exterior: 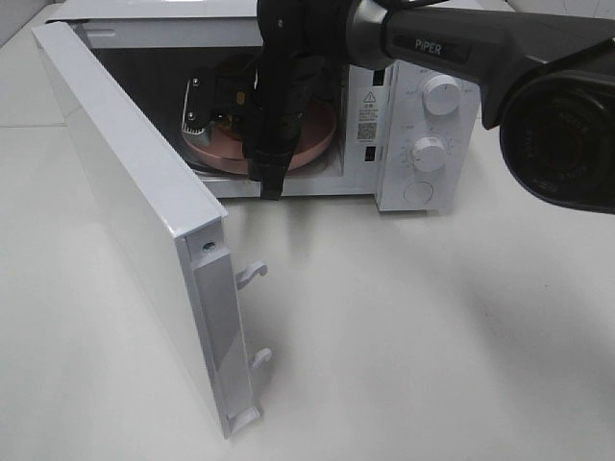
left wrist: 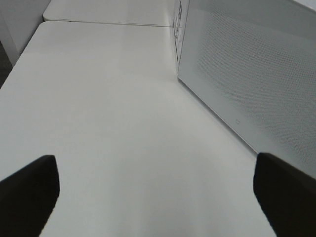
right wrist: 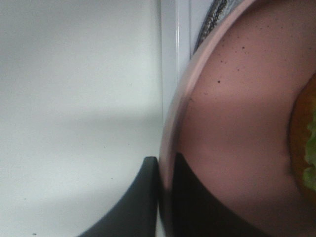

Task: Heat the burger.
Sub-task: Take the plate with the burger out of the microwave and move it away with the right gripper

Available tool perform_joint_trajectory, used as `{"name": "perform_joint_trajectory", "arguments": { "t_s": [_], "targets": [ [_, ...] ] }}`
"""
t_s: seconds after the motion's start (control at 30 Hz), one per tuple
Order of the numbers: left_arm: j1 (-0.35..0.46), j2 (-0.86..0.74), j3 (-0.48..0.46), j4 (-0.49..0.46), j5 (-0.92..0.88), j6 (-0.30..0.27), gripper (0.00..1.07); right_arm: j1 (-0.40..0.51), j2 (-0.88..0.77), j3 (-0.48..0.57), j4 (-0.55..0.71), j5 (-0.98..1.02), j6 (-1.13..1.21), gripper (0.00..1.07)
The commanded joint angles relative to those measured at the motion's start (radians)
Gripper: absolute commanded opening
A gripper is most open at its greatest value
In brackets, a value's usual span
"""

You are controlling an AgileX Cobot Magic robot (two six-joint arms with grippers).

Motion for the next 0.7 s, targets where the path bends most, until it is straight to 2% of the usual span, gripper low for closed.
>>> {"name": "perform_joint_trajectory", "arguments": {
  "t_s": [0.03,0.23,0.47,0.7],
  "targets": [
    [0.001,-0.01,0.003,0.002,-0.009,-0.003,1.0,0.006,-0.004,0.021,0.02,0.131,0.034,0.0],
    [0.001,-0.01,0.003,0.002,-0.009,-0.003,1.0,0.006,-0.023,0.043,0.02,0.138,0.036,0.0],
    [0.001,-0.01,0.003,0.002,-0.009,-0.003,1.0,0.006,-0.125,0.218,0.006,0.063,0.013,0.0],
    [0.001,-0.01,0.003,0.002,-0.009,-0.003,1.0,0.009,-0.206,0.309,0.012,0.002,0.006,0.0]
  ]
}}
